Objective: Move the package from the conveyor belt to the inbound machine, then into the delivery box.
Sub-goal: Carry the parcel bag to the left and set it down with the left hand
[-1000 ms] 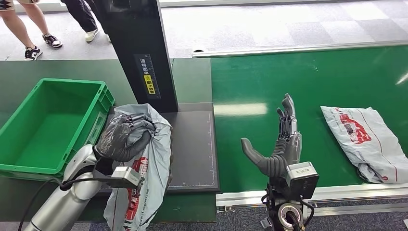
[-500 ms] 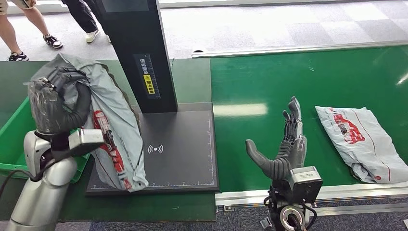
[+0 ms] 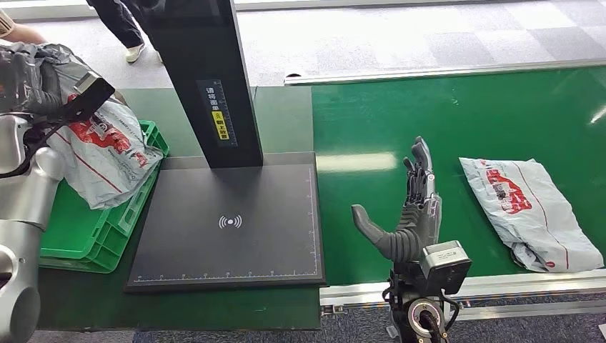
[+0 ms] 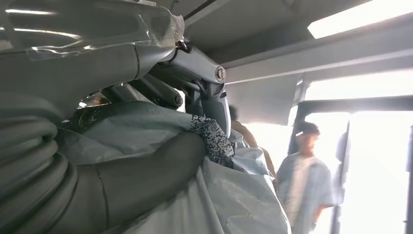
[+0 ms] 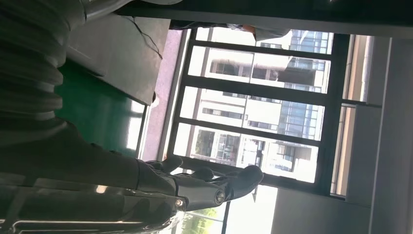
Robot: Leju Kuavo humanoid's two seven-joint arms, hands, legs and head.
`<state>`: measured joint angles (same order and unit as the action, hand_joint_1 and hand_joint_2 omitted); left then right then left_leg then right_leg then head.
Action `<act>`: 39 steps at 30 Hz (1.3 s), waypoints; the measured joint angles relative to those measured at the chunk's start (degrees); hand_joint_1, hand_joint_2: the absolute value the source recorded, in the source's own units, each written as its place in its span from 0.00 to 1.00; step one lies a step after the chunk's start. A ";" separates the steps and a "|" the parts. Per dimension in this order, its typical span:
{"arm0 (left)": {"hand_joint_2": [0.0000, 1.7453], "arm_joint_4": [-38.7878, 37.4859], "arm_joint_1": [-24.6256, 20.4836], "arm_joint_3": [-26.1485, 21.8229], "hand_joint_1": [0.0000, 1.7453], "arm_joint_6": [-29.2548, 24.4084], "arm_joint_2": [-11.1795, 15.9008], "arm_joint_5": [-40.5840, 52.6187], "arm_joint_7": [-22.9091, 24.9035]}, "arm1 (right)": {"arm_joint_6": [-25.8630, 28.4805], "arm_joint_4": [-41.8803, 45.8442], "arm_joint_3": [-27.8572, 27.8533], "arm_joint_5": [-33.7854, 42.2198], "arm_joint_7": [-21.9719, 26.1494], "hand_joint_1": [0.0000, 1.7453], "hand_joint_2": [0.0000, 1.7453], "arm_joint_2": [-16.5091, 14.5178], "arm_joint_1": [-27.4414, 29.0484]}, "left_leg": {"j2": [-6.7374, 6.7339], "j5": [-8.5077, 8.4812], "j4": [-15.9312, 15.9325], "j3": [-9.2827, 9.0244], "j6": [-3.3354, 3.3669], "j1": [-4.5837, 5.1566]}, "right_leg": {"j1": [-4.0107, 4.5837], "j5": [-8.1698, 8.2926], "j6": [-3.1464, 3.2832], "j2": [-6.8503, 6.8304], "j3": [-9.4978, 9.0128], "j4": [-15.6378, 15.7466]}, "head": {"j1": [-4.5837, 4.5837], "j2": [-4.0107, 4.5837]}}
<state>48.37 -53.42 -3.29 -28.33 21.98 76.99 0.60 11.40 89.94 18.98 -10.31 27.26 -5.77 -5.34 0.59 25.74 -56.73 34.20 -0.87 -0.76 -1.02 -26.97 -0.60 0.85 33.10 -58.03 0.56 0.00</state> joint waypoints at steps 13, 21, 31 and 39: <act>1.00 -21.65 -3.95 -0.12 1.00 5.82 5.57 6.06 7.02 | -0.68 -0.75 1.07 0.03 -0.87 0.00 1.00 -0.07 -0.30 | 0.01 0.00 0.00 0.16 0.00 0.00 | 0.00 -0.02 0.01 0.01 0.11 0.00 | -0.02 0.00; 1.00 -24.21 -3.95 -0.54 1.00 7.78 5.65 5.71 6.02 | -0.62 -0.81 1.09 -0.05 -0.98 0.00 1.00 -0.04 -0.30 | 0.02 0.00 0.00 0.16 0.00 0.00 | 0.00 -0.02 0.02 0.01 0.14 -0.01 | -0.01 0.00; 1.00 -25.50 -3.98 -0.60 0.26 7.79 5.65 5.71 6.01 | -0.62 -0.90 1.13 -0.08 -0.98 0.00 1.00 -0.04 -0.30 | 0.02 0.00 0.00 0.16 0.00 0.00 | 0.00 -0.02 0.02 0.01 0.14 0.00 | -0.02 0.00; 1.00 -25.47 -3.84 -2.19 0.00 6.98 5.02 2.12 -0.39 | -0.46 -0.94 1.20 -0.14 -1.01 0.00 1.00 -0.04 -0.29 | 0.02 0.00 0.00 0.16 0.00 0.00 | 0.00 -0.02 0.02 0.01 0.15 0.00 | -0.02 0.00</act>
<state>22.90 -57.27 -5.48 -21.35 27.00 79.10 0.21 10.94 89.00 20.18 -10.45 26.25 -5.81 -5.64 0.61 25.74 -56.74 34.36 -0.88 -0.76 -1.02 -26.99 -0.59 0.87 33.26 -58.03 0.54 0.00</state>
